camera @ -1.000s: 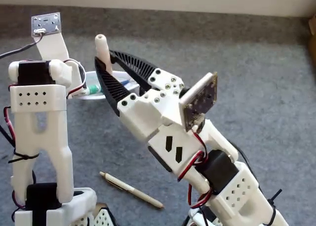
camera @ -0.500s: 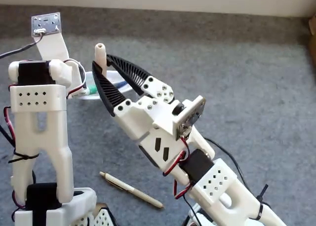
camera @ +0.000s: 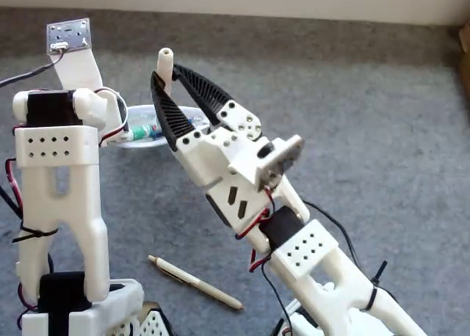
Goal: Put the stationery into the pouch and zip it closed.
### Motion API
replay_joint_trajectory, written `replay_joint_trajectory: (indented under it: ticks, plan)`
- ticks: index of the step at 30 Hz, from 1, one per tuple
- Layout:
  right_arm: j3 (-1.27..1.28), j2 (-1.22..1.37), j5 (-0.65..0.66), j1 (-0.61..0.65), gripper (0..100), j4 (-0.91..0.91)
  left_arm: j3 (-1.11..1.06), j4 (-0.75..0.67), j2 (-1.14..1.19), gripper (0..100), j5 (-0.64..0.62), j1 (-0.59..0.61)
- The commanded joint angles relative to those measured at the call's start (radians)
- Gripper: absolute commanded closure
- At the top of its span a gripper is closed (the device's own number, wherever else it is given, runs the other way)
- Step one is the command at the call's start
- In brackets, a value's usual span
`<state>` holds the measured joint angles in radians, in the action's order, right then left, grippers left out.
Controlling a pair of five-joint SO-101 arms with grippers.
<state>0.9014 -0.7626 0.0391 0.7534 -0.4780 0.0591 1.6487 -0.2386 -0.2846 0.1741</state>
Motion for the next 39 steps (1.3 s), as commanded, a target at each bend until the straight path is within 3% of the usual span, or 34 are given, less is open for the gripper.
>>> replay_joint_trajectory:
  ticks: [1, 22, 39]
  plan:
    - [-0.008, -0.024, -0.008, -0.015, 99.3, -0.024, -0.005, -0.015, -0.012, 99, 0.006, -0.007]
    - [-0.022, -0.242, -0.011, -0.013, 99.3, 0.696, 0.001, -0.017, -0.012, 99, 0.005, -0.008]
    - [-0.088, -0.07, -0.003, 0.024, 98.9, 0.766, -0.005, -0.017, -0.012, 99, 0.006, -0.008]
